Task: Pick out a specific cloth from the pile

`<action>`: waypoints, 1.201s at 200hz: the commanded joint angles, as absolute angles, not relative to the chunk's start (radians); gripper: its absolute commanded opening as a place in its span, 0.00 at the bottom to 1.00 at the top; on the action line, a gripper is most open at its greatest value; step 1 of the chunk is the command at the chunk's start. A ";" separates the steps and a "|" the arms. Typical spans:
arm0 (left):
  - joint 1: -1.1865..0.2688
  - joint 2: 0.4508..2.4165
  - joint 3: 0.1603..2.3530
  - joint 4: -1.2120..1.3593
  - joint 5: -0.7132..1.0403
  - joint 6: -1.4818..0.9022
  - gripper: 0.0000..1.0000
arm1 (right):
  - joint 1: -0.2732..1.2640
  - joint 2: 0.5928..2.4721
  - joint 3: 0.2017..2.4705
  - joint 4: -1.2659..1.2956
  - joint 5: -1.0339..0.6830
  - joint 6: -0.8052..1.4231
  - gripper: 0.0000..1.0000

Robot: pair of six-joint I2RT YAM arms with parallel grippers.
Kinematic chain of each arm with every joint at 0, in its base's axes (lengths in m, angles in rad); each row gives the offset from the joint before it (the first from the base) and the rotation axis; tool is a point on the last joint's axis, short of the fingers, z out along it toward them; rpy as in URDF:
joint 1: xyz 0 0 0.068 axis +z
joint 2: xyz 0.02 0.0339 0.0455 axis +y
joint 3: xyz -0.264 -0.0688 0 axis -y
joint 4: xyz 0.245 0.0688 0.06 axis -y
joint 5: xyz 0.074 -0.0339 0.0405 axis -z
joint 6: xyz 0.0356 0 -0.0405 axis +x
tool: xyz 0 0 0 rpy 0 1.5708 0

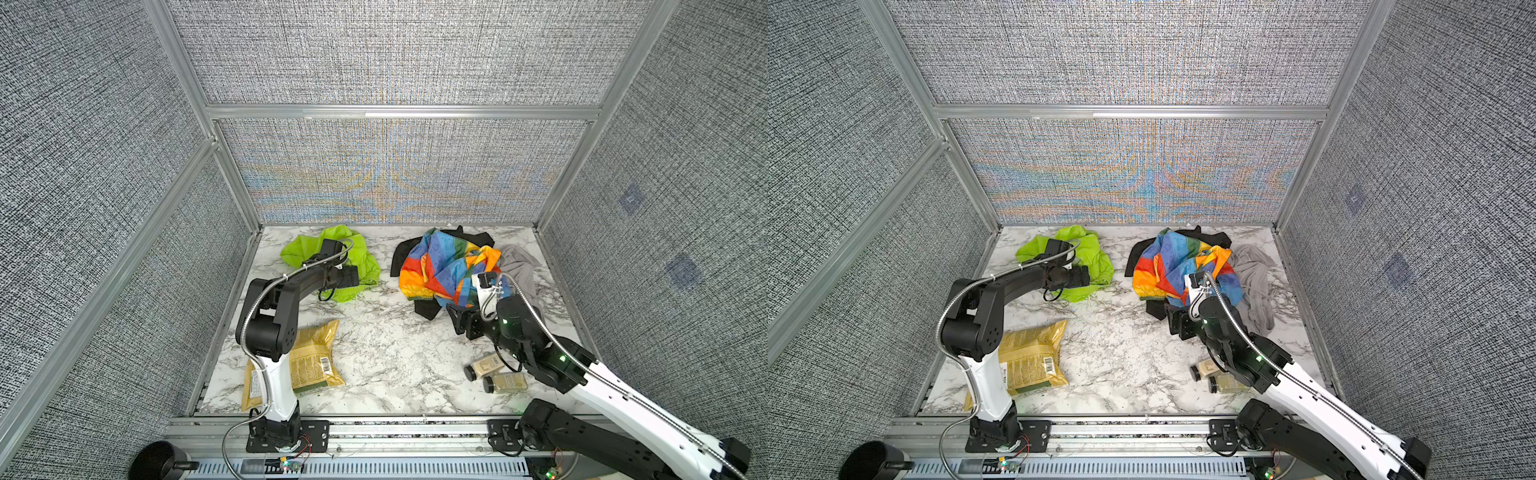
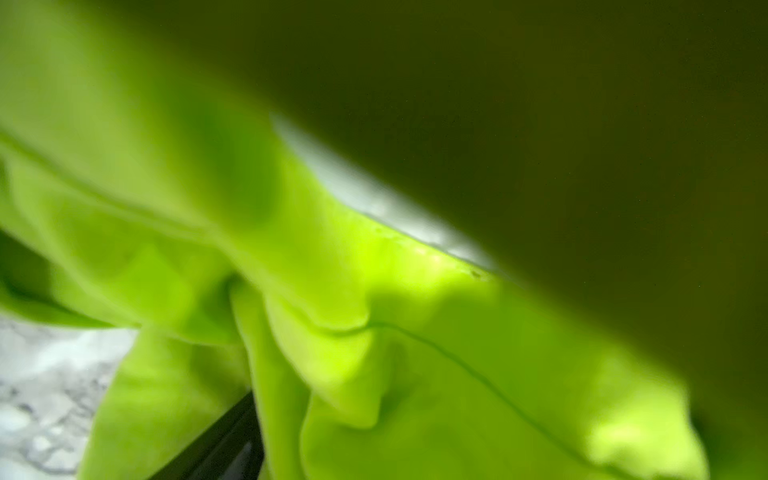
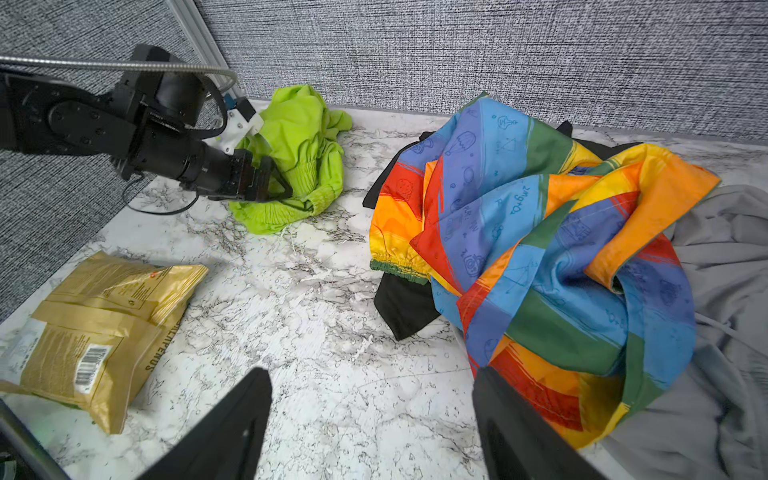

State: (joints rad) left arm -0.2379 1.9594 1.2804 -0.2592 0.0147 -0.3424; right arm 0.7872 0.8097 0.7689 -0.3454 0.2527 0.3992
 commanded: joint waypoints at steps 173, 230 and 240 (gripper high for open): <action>-0.226 1.401 1.035 -0.103 0.055 -0.330 0.99 | 0.782 0.715 0.763 -0.330 0.316 0.378 0.81; -0.226 1.199 0.757 0.116 -0.193 -0.319 0.99 | 0.649 0.790 0.780 -0.368 0.337 0.393 0.84; -0.224 1.183 0.690 0.186 -0.250 -0.313 0.99 | 0.590 0.817 0.785 -0.359 0.298 0.399 0.85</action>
